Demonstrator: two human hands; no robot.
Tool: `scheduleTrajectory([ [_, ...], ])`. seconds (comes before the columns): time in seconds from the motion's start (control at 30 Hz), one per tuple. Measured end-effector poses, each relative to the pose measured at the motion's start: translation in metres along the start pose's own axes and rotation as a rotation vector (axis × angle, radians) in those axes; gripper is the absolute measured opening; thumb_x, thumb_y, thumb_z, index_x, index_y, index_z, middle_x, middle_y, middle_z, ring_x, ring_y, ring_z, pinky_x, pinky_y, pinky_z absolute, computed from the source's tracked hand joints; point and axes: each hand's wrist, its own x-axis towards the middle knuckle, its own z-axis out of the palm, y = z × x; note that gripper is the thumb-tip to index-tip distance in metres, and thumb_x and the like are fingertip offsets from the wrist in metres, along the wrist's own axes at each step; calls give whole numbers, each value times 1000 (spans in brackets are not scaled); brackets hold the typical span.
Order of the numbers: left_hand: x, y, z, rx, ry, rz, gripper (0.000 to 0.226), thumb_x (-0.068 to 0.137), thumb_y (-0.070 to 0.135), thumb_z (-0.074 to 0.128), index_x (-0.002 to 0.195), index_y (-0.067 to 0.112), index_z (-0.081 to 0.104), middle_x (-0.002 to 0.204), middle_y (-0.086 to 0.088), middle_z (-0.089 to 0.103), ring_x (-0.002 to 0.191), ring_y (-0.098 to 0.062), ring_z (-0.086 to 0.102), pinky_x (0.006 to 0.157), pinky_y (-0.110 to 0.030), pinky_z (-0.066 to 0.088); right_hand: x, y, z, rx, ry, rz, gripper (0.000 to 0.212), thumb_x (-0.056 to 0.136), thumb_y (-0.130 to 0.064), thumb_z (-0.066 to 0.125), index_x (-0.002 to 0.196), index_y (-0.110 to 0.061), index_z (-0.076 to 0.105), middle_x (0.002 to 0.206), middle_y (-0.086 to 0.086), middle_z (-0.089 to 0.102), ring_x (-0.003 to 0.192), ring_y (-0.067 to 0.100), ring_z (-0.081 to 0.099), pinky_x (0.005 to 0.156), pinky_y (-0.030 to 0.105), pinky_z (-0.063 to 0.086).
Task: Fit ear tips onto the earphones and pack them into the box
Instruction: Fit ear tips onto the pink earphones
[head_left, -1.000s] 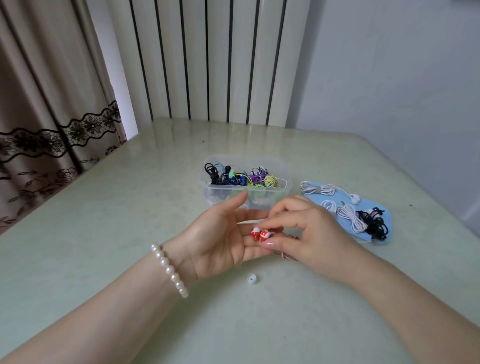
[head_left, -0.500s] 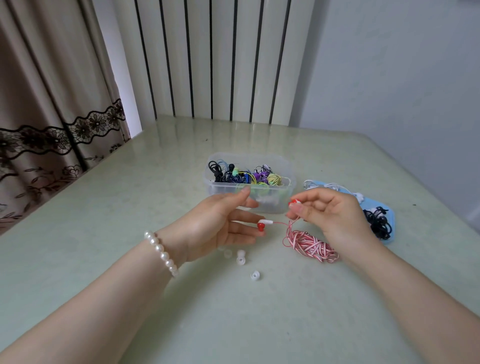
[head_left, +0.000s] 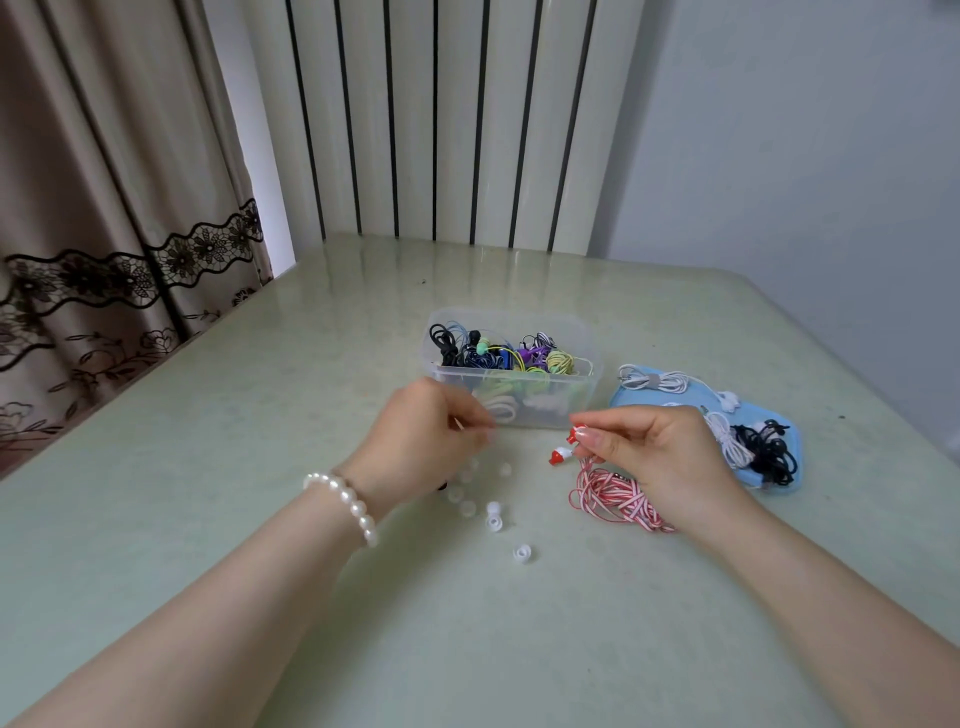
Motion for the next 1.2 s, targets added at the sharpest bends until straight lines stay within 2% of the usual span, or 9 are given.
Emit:
scheduleTrajectory([
  [0.07, -3, 2, 11, 181, -32, 85, 12, 80, 16, 68, 91, 17, 73, 74, 10, 57, 61, -5, 54, 52, -8, 39, -1, 0, 3, 14, -17, 2, 25, 78, 9, 60, 95, -9, 66, 59, -8, 69, 59, 3, 66, 61, 11, 50],
  [0.17, -5, 4, 18, 279, -83, 132, 20, 82, 17, 67, 101, 13, 70, 85, 1, 59, 79, -20, 63, 49, -9, 40, -1, 0, 5, 34, -1, -3, 26, 78, 9, 60, 96, -10, 65, 59, -9, 69, 58, 4, 66, 61, 11, 50],
  [0.27, -6, 5, 20, 329, -89, 168, 17, 83, 16, 64, 98, 12, 72, 97, -7, 66, 87, -22, 60, 60, -18, 41, -2, -1, 3, 45, 5, 10, 24, 78, 7, 61, 95, -10, 66, 61, -10, 69, 60, 3, 67, 62, 11, 51],
  [0.4, -8, 4, 22, 348, -55, 237, 15, 83, 10, 61, 90, 11, 73, 90, -6, 67, 85, -22, 58, 69, -23, 40, -3, -3, 1, 44, -29, 21, 17, 78, 8, 61, 85, -6, 68, 61, -6, 70, 62, 6, 68, 63, 12, 51],
  [0.47, -8, 6, 22, 217, -29, 173, 12, 82, 10, 63, 88, 14, 73, 79, 2, 62, 73, -16, 57, 64, -23, 44, -4, -5, 1, 45, -23, 12, 18, 77, 7, 62, 80, -10, 68, 61, -7, 70, 62, 4, 67, 64, 12, 51],
  [0.57, -10, 17, 18, -414, -78, -84, 12, 78, 4, 69, 78, 16, 69, 66, 4, 63, 56, -8, 55, 57, -26, 51, -5, -8, 1, 41, -3, -18, 19, 76, 4, 64, 78, -15, 69, 64, -10, 71, 66, 2, 66, 67, 11, 50],
  [0.73, -18, 28, 18, -979, -224, -359, 10, 79, 1, 62, 75, 9, 66, 65, 0, 68, 49, -2, 55, 50, -14, 42, -9, -12, 3, 162, -3, -13, 17, 76, 4, 62, 79, -11, 69, 65, -6, 72, 65, 3, 66, 64, 11, 50],
  [1.07, -21, 30, 23, -1037, -211, -415, 12, 78, 4, 62, 69, 8, 68, 67, -3, 69, 49, -3, 54, 49, -14, 41, -11, -13, 8, 176, 31, -41, 19, 61, -13, 68, 80, -14, 71, 71, -3, 73, 69, 13, 66, 69, 18, 54],
  [1.2, -22, 30, 25, -1027, -205, -415, 15, 80, 2, 61, 68, 9, 68, 67, -4, 69, 49, -3, 54, 49, -14, 41, -11, -13, 9, 164, 36, -62, 18, 68, -1, 67, 81, -13, 70, 65, -7, 71, 61, 6, 65, 62, 13, 51],
])
